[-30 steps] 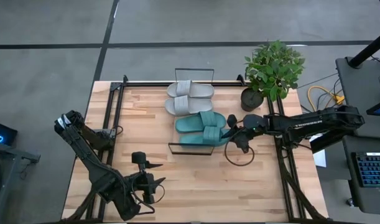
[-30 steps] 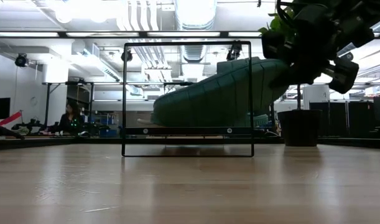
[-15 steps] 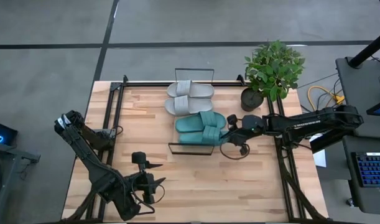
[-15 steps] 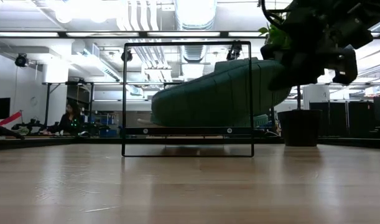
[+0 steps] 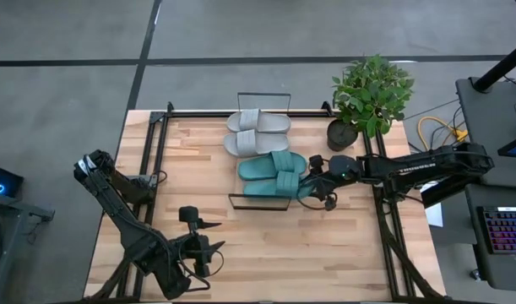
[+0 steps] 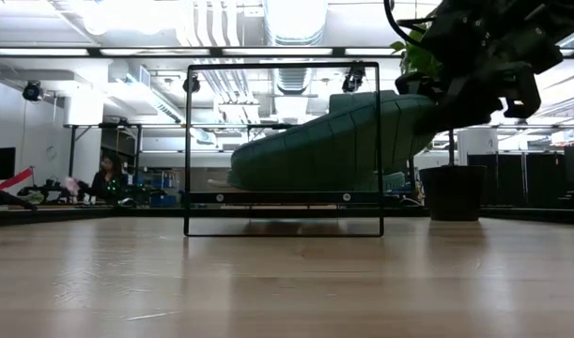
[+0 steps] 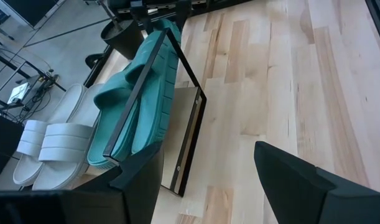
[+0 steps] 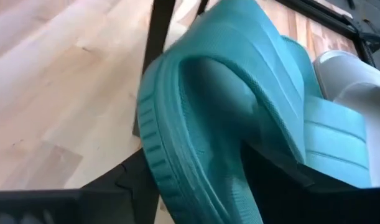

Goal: Pick and place slides into the shelf
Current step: Put the green slipper on the shelf

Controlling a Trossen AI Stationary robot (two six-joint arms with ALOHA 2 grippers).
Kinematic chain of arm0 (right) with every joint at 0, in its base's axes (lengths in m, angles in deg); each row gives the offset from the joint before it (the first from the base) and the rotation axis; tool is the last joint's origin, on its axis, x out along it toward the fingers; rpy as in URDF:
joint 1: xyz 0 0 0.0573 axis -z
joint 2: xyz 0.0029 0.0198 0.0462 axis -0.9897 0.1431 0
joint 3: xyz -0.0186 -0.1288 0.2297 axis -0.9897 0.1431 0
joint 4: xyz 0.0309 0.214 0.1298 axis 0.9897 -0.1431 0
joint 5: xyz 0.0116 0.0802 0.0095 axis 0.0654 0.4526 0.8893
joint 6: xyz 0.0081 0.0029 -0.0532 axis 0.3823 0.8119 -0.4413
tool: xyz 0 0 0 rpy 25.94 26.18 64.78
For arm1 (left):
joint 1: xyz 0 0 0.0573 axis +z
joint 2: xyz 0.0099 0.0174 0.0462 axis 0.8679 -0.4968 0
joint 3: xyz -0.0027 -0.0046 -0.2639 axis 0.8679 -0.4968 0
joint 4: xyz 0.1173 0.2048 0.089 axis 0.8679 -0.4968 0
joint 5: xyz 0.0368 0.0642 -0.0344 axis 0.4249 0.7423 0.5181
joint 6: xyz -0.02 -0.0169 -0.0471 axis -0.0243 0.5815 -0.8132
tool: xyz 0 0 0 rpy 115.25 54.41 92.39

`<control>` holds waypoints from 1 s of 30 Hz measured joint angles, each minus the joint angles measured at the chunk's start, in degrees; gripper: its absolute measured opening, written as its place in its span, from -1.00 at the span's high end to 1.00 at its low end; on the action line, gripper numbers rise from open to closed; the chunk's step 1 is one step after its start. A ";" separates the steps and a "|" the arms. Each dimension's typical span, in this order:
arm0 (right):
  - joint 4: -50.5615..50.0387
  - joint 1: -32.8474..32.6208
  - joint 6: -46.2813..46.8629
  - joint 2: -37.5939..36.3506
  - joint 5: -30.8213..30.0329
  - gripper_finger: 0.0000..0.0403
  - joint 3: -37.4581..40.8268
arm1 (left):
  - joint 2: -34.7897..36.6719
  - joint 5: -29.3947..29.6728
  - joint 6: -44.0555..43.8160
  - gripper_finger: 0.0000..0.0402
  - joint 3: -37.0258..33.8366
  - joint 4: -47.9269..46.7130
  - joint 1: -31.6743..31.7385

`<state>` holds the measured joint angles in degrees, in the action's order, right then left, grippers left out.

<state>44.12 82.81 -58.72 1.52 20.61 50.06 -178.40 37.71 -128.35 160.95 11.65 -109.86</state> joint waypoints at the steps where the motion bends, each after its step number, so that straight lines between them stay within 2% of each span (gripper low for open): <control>1: -0.04 0.00 0.12 0.00 0.75 -0.02 -0.16 | 0.00 0.00 0.00 -0.17 0.00 0.00 0.01; 4: -0.01 0.00 1.29 0.00 3.65 -0.05 -1.24 | 0.00 0.00 0.00 -0.17 0.00 0.02 0.02; 7: -1.12 0.00 7.32 0.00 5.39 -0.07 -3.09 | 0.00 0.00 0.00 -0.17 0.00 0.02 0.00; 13: -7.95 0.00 15.76 -0.02 5.58 -0.08 -7.38 | 0.00 0.00 0.01 -0.17 0.00 0.02 0.01; 19: -10.51 0.00 15.11 -0.04 8.44 -0.07 -10.01 | 0.00 -0.01 0.02 -0.17 0.00 0.02 0.01; 23: -11.30 -0.01 14.80 -0.09 8.53 -0.06 -11.98 | 0.00 -0.04 0.00 -0.17 0.00 0.02 0.00; 30: -18.43 -0.02 14.47 -0.07 7.80 0.00 -12.60 | 0.00 -1.22 -0.02 -0.17 0.00 0.13 0.00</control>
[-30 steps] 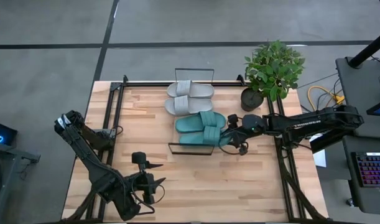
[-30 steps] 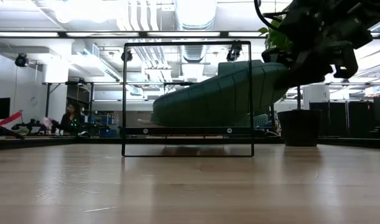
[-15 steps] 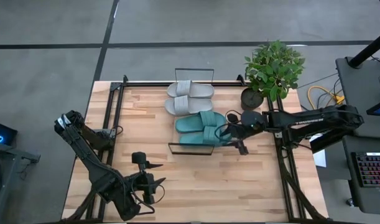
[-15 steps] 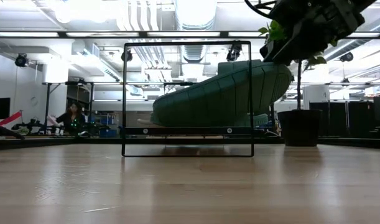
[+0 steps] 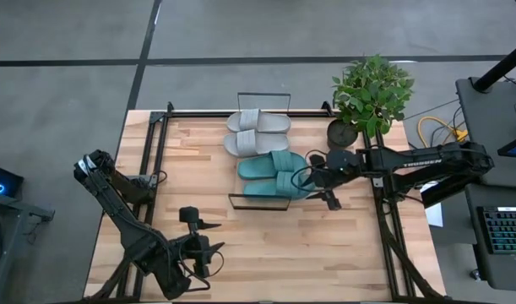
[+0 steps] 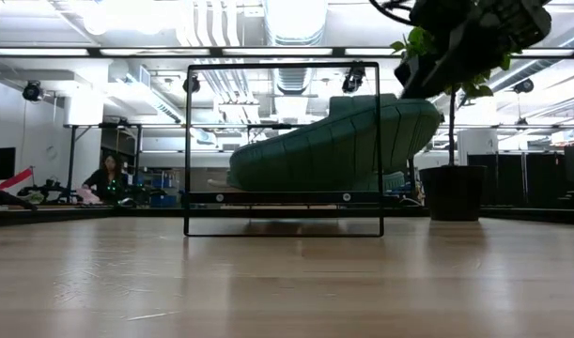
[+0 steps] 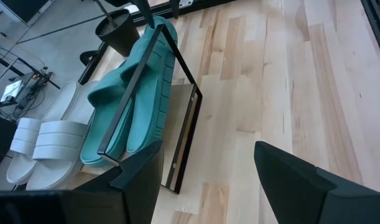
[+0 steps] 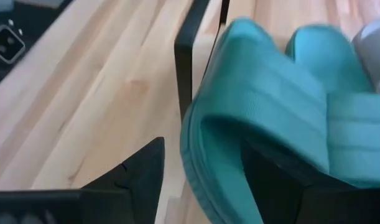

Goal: Pick and place slides into the shelf
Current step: Put the green slipper on the shelf

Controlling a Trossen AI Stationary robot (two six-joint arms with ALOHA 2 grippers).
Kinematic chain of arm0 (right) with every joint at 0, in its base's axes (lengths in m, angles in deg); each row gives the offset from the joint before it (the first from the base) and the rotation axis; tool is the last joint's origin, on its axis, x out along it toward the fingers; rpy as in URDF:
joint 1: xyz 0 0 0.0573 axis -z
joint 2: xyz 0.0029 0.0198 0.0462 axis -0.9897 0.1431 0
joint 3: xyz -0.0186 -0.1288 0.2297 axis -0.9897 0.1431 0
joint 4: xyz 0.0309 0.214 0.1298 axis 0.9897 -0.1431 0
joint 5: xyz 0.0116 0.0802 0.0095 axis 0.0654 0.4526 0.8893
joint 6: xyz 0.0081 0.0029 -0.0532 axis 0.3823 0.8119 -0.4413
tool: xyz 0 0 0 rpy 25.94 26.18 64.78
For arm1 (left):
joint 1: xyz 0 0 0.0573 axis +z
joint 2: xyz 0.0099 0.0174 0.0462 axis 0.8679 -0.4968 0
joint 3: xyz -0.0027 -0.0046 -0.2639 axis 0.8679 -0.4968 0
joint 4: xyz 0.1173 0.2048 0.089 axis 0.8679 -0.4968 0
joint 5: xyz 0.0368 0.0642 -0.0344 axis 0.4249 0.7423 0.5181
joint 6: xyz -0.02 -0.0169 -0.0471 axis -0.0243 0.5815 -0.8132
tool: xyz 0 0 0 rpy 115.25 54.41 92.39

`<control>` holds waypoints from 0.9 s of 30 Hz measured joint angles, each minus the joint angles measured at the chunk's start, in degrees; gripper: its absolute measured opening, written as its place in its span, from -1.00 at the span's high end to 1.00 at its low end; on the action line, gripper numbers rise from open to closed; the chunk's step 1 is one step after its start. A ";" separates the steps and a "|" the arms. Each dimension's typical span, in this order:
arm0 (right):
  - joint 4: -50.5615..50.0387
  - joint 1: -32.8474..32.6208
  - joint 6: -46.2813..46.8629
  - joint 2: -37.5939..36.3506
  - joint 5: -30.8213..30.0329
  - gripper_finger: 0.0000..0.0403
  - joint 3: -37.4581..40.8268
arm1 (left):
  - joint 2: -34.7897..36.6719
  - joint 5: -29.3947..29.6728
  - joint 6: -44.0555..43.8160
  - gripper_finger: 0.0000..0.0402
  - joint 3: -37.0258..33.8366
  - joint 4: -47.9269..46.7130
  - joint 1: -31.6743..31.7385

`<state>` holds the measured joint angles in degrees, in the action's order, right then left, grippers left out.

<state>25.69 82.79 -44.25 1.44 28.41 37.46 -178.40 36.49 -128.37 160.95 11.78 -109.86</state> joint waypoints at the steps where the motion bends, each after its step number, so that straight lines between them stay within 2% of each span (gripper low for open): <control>1: -0.72 0.00 0.19 0.05 -0.13 0.03 0.08 | 0.00 0.00 0.00 -0.17 0.00 0.04 0.00; 18: 1.14 -1.43 -1.89 0.12 0.55 0.89 3.75 | 0.00 0.13 0.07 -0.17 0.00 0.83 0.00; 22: 1.92 -2.16 -2.03 0.12 0.53 0.94 4.08 | 0.00 0.15 0.07 -0.17 0.00 0.83 0.00; 27: 4.13 -2.16 -4.24 0.12 0.74 0.89 4.14 | 0.00 0.15 0.09 -0.17 0.00 0.83 0.00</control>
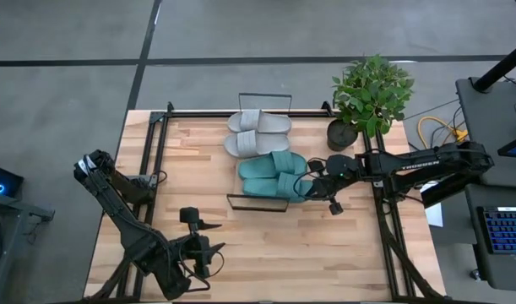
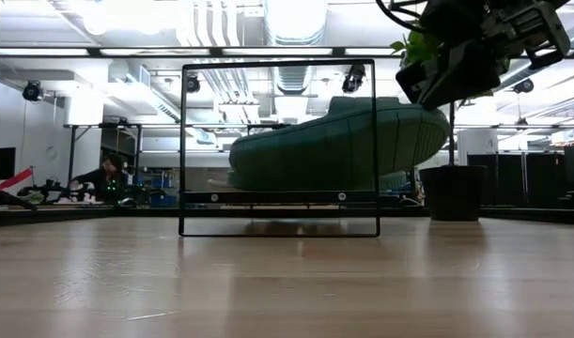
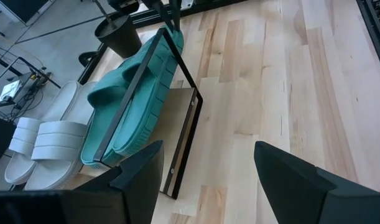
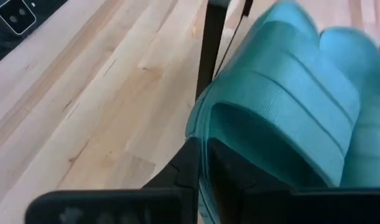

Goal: Pick and place slides into the shelf
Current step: Put the green slipper on the shelf

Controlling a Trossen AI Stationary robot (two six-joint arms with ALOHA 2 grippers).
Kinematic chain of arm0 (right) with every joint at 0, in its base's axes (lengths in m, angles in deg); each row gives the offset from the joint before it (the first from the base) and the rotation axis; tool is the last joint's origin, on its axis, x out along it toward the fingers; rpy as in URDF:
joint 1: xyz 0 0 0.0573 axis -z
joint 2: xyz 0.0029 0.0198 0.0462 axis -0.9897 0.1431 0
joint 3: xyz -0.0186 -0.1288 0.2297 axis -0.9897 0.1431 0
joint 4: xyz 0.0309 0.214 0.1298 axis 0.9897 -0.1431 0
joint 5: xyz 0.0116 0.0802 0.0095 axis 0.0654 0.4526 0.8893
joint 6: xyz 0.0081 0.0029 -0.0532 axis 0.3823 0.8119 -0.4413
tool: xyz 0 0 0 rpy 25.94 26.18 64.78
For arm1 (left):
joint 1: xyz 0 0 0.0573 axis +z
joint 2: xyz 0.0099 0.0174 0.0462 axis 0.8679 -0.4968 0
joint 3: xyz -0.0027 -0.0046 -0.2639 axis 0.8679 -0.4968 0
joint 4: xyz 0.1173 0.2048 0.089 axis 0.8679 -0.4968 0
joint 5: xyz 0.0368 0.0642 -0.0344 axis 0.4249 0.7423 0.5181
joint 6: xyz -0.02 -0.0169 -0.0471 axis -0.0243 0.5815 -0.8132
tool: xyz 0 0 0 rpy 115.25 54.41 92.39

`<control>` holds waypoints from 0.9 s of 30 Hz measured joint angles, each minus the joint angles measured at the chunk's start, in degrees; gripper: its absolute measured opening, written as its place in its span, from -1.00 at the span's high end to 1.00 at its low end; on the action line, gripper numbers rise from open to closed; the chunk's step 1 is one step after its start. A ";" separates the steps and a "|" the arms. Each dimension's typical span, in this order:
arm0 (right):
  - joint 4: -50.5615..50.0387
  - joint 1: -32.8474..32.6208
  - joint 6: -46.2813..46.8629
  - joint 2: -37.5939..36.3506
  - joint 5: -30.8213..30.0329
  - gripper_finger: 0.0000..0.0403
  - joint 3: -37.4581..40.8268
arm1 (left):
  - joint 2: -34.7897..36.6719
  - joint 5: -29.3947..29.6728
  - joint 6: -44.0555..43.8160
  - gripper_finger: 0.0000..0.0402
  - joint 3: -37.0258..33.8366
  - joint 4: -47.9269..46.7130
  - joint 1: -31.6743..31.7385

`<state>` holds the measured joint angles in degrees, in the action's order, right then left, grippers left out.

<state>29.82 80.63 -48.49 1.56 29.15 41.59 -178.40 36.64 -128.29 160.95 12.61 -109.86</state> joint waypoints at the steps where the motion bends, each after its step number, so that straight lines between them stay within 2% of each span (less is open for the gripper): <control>1: 0.46 -0.02 -0.81 -0.02 0.01 0.87 0.00 | 0.00 0.00 0.00 -0.17 0.00 0.01 0.00; 10: 3.73 -0.11 -3.62 -0.13 -1.03 0.60 0.00 | 0.00 0.00 0.01 -0.17 0.00 0.04 0.01; 19: 4.58 -0.13 -10.06 -0.11 -13.41 0.37 -0.02 | 0.00 0.00 0.02 -0.17 0.00 0.07 0.00; 27: 4.99 -0.13 -13.72 0.76 -13.77 0.29 -0.02 | 0.00 0.00 -0.04 -0.17 -0.01 0.14 0.00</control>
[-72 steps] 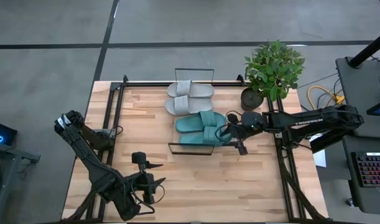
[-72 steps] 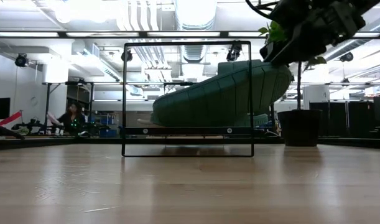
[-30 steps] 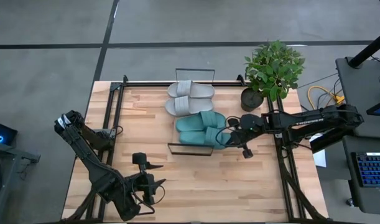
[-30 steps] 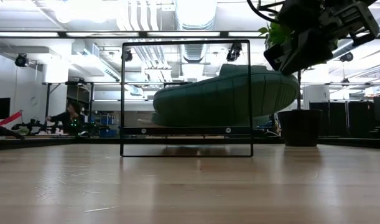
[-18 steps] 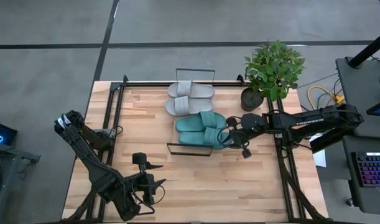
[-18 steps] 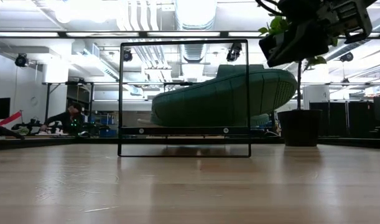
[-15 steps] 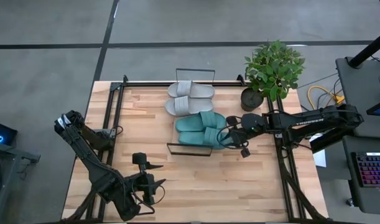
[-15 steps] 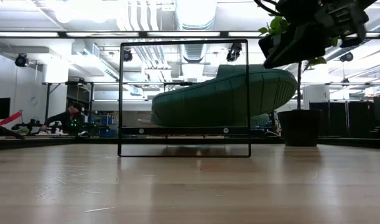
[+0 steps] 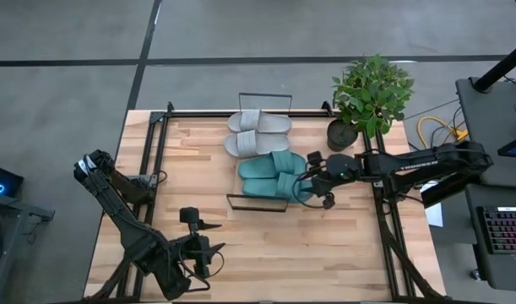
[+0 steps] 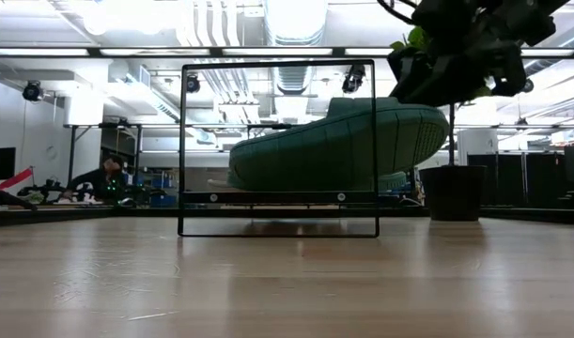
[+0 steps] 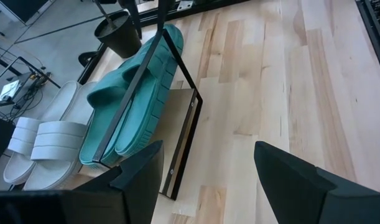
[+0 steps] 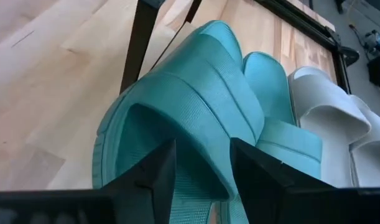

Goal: Pick and place slides into the shelf
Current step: Put the green slipper on the shelf

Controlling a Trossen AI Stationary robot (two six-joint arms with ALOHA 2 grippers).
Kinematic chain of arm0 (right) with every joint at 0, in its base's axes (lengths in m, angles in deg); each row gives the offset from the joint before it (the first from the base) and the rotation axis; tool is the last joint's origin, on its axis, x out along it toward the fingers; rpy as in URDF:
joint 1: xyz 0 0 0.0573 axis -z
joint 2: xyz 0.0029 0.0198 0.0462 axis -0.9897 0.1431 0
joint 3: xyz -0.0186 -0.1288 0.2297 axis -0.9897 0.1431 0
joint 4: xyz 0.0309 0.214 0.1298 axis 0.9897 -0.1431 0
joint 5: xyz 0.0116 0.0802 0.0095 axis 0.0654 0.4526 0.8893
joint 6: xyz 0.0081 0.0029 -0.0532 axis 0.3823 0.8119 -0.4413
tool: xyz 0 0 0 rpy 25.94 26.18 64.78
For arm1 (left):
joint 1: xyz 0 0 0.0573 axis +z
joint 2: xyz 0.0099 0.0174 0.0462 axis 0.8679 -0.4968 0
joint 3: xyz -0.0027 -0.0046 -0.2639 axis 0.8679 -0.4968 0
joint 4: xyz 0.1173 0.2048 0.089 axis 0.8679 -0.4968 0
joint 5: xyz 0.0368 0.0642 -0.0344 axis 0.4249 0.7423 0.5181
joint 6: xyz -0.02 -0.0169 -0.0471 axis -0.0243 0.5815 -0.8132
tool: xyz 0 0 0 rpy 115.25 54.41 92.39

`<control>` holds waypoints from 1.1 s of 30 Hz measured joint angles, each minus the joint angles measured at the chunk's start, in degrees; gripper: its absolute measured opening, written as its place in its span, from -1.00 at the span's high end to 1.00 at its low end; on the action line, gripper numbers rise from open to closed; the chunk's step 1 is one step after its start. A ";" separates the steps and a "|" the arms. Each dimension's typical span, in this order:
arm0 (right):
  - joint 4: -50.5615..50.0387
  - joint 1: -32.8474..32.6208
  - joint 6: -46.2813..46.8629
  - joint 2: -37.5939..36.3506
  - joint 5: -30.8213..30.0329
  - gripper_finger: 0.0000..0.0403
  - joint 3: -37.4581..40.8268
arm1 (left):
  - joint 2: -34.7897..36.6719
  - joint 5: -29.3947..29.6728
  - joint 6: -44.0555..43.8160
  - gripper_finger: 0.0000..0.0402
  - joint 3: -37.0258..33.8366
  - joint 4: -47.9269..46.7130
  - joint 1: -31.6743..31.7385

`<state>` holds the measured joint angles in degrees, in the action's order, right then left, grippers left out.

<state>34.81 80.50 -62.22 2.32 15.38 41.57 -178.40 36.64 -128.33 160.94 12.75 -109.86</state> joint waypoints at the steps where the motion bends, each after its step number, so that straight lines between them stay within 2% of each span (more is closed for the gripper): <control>1: 0.30 0.00 0.02 0.51 0.06 0.29 0.00 | 0.00 0.00 0.00 -0.17 0.01 0.08 0.00; 8: 5.37 0.00 -2.39 5.69 -0.01 0.29 0.00 | 0.00 0.00 0.00 -0.17 0.01 1.25 0.00; 13: 6.05 0.02 -3.17 6.67 -0.25 0.33 -0.11 | 0.00 -0.05 -0.06 -0.17 -0.01 1.90 0.02; 17: 6.15 0.02 -5.63 6.59 -0.30 0.49 -0.15 | 0.00 -0.04 -0.08 -0.17 0.01 2.09 0.00; 22: 6.64 0.02 -10.27 6.56 -0.40 0.88 -0.20 | 0.00 -0.04 -0.09 -0.17 0.01 2.52 0.01; 33: 11.58 0.04 -19.92 6.69 1.19 0.93 -0.11 | 0.00 -0.04 0.00 -0.17 0.00 2.54 0.01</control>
<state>46.39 80.54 -82.14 9.02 16.57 41.46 -178.40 36.60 -128.33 160.94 15.30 -109.85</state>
